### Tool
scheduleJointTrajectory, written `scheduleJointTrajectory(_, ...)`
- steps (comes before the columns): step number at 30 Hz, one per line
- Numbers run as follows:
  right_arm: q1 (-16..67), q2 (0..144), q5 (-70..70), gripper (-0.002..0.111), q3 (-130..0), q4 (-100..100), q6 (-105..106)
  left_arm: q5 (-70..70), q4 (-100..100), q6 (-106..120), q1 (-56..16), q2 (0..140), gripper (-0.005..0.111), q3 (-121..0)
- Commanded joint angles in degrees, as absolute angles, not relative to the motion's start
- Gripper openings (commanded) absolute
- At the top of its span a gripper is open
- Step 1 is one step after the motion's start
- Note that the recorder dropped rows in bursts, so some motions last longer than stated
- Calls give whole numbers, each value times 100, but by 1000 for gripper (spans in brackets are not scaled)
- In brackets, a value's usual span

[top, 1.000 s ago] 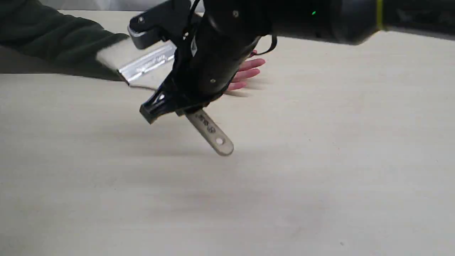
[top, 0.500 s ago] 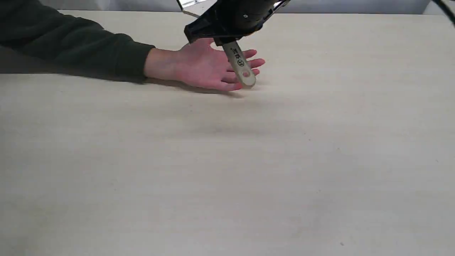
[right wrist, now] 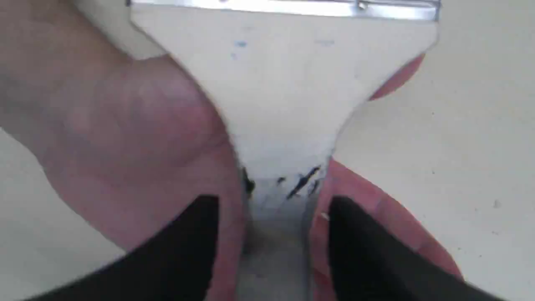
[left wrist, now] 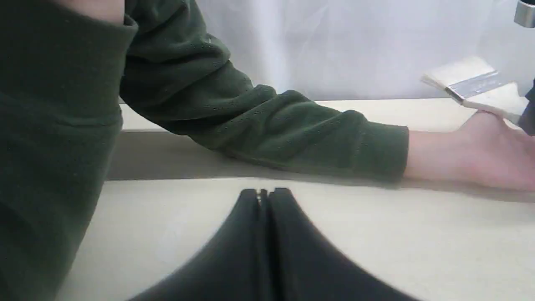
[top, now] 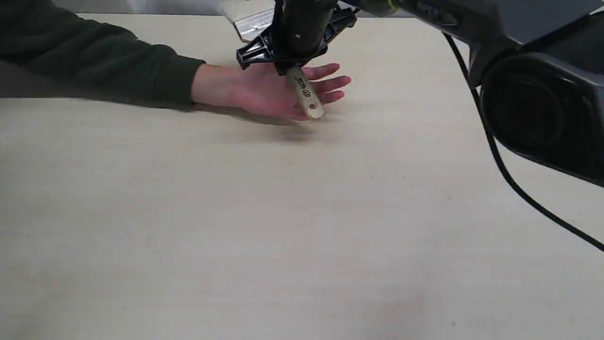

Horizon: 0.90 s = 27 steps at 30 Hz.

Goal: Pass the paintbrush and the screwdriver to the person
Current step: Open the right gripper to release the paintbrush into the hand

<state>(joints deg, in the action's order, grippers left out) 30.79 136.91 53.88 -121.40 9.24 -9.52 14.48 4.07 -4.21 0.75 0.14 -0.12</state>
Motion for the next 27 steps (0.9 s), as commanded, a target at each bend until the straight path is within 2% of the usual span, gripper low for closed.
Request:
scheduleJointTrajectory(1,3051,13534,5581,60,-12209,953,-932,1429,403,-432,64,0,0,0)
scheduleJointTrajectory(4,3051,13323,5711,61,-12209,964,-932,1429,403,-432,64,0,0,0)
scheduleJointTrajectory(10,3051,12644,5917,55,-11852,964,-885,1429,403,-432,64,0,0,0)
scheduleJointTrajectory(15,3051,11905,5784,46,-10993,964,-861,1429,403,-432,64,0,0,0)
scheduleJointTrajectory(27,3051,10401,4857,45,-8954,892,-905,1429,403,-432,64,0,0,0)
